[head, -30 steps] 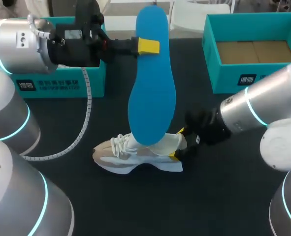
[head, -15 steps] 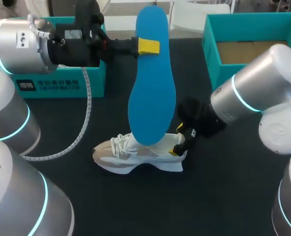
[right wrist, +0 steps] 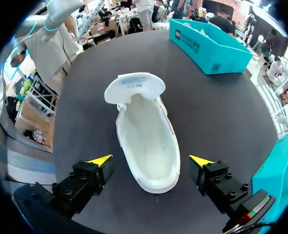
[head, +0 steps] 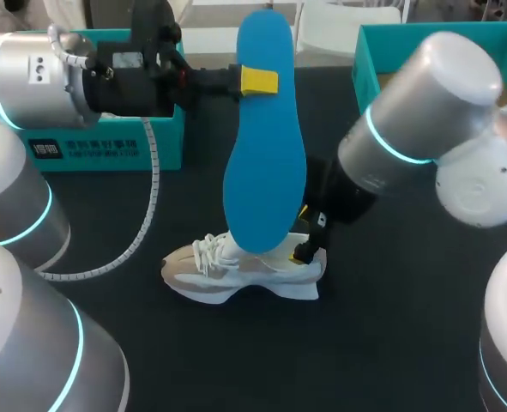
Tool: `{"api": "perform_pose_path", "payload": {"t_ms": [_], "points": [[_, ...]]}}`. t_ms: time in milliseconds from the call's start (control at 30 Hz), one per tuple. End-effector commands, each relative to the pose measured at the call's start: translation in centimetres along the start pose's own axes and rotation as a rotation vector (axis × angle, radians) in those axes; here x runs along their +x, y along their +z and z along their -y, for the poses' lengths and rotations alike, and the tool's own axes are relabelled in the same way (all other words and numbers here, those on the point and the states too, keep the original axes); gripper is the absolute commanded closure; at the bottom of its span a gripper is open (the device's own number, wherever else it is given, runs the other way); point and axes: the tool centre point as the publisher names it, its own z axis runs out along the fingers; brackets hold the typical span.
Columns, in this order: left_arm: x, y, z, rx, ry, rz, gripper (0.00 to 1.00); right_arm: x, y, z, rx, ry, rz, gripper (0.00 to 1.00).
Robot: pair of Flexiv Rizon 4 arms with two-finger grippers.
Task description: Take the shoe out of the shoebox, open the shoe tongue, remove and reinsert the insole, then place the shoe into the shoebox
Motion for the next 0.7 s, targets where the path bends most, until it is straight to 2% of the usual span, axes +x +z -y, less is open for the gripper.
{"api": "perform_pose_path", "payload": {"t_ms": [33,433,700], "points": [[-0.09,0.16,-0.03,0.001,0.0,0.0,1.0,-0.16,1.03,-0.42,0.166,0.002,0.004,0.0],[-0.09,0.16,-0.03,0.001,0.0,0.0,1.0,-0.45,1.31,0.33,0.119,0.015,0.019,0.0],[-0.09,0.16,-0.03,0.001,0.0,0.0,1.0,-0.45,1.31,0.29,0.125,0.029,0.017,0.0]]}}
